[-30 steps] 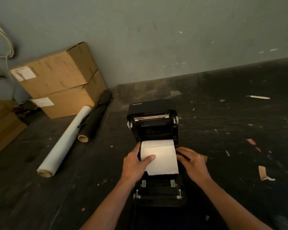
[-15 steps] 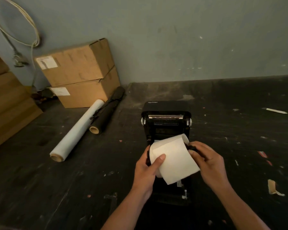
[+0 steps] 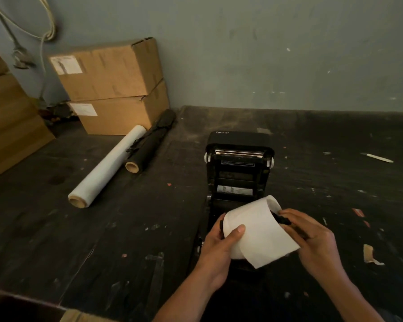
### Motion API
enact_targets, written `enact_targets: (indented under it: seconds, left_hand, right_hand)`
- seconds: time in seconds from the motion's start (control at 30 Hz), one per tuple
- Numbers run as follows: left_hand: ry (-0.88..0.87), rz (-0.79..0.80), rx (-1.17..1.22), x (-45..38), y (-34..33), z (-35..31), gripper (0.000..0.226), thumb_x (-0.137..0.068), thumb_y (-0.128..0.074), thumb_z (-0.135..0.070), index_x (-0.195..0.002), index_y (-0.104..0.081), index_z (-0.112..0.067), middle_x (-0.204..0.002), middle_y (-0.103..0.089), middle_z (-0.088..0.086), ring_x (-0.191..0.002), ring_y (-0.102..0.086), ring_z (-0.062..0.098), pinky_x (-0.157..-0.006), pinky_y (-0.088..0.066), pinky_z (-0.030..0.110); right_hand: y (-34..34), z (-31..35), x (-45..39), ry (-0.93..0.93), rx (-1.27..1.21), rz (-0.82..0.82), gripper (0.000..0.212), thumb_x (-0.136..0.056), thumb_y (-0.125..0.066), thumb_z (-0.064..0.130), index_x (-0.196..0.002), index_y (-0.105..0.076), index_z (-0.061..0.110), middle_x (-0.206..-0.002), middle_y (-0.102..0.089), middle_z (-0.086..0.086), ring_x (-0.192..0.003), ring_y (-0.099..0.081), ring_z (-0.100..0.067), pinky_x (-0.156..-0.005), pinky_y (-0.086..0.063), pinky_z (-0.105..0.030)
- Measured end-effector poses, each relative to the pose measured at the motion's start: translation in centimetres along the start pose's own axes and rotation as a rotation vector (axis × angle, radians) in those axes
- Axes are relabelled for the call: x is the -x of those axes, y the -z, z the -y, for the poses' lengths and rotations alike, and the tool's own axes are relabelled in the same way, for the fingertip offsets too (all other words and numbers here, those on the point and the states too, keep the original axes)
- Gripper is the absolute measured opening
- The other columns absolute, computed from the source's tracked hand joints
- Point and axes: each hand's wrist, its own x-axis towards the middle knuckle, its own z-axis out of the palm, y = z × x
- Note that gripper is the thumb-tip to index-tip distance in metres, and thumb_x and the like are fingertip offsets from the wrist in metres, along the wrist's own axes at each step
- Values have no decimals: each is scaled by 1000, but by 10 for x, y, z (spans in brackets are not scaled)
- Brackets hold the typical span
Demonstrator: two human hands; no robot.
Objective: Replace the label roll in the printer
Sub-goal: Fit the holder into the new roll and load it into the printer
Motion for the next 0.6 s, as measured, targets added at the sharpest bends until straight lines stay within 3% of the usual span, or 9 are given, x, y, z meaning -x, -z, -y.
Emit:
enact_targets:
  seconds: [0.2,0.43,0.6]
  left_hand:
    - [7,32,1,0,6,7,57,-65,-84,-33,-118,-63,-39,-120,-67,1,-113,-62,25,-84,-58,43]
    - [-76,-75,-86,-18,12,-39,50,-71,-78,-29,-118,-62,-30,-119,-67,4,-109,-63,25,-83,-58,45]
    - [-159,-113,-215,-40,20,-78,43,-83,-72,-17,-123,-59,-19,-119,-67,9,-109,-62,28,-94,-52,50]
  right_hand:
    - [2,-1,3,35,43,27,36,-78,-64,10,-113,-62,15,-120,-61,-2,-113,-57,-14,-96,-46,-37]
    - [-17,8,-34,135,69,32,37,-83,-62,7,-120,-59,13,-123,-53,7,-117,-49,-4,-94,-33,-7]
    - [-41,7,-67,119,36,50,34,-90,-56,10,-124,-58,9,-127,-58,-5,-117,-49,-7,-100,-38,-22]
